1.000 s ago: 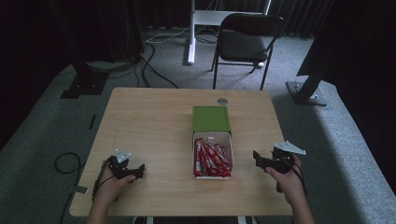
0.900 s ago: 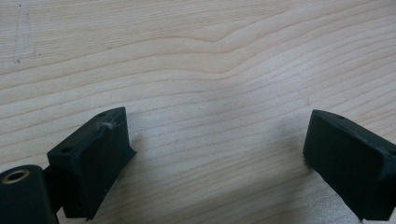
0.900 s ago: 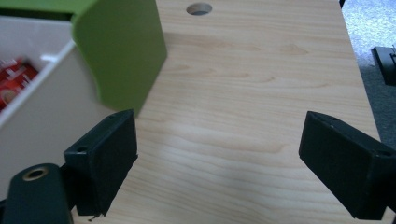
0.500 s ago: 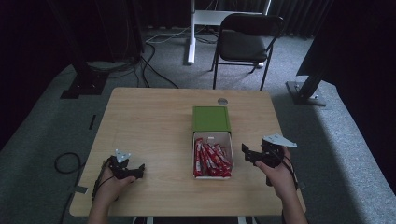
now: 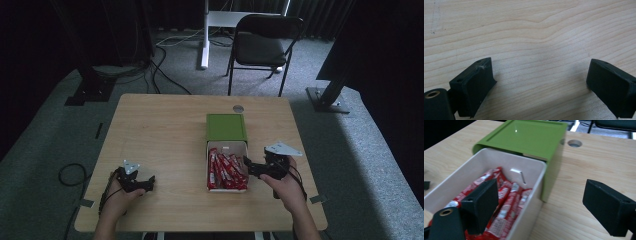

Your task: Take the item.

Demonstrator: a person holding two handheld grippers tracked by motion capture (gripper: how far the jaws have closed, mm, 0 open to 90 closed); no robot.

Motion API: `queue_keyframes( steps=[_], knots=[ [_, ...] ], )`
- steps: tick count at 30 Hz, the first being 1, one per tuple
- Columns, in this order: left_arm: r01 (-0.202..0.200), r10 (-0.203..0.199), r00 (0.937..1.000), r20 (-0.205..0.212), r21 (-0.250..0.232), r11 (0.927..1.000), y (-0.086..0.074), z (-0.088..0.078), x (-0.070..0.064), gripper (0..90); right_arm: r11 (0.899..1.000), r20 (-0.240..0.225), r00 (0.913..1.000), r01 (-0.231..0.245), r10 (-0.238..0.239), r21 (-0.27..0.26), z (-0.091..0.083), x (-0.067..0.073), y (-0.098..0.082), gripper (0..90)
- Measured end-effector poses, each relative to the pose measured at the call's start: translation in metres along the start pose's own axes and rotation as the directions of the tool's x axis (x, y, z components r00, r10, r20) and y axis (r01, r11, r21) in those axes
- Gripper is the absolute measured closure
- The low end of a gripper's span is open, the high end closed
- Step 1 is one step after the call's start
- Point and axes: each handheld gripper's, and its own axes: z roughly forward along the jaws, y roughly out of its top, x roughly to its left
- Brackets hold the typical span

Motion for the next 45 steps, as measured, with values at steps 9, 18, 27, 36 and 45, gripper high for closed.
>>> queue_keyframes(
  steps=[9,18,27,36,45],
  knots=[
    [0.0,0.0,1.0,0.0,0.0,1.0,0.0,0.0,0.0,8.2,0.999,-0.055,0.998,0.033,-0.032,0.01,0.008,0.019,0.003,13.5],
    [0.0,0.0,1.0,0.0,0.001,1.0,0.0,0.0,0.0,8.3,0.998,-0.09,0.9946,0.054,-0.051,0.024,0.013,0.032,0.002,17.3],
    [0.0,0.0,1.0,0.0,0.001,1.0,0.0,0.0,0.0,8.2,0.994,-0.112,0.9901,0.092,-0.085,0.064,0.017,0.045,-0.005,30.5],
    [0.0,0.0,1.0,0.0,0.0,1.0,0.0,0.0,0.0,8.2,0.983,-0.126,0.9846,0.137,-0.121,0.124,0.024,0.053,-0.016,51.9],
    [-0.001,0.001,1.0,0.0,-0.002,1.0,0.0,0.0,0.0,8.3,0.974,-0.097,0.9874,0.141,-0.125,0.175,0.032,0.056,-0.023,62.0]
  ],
)
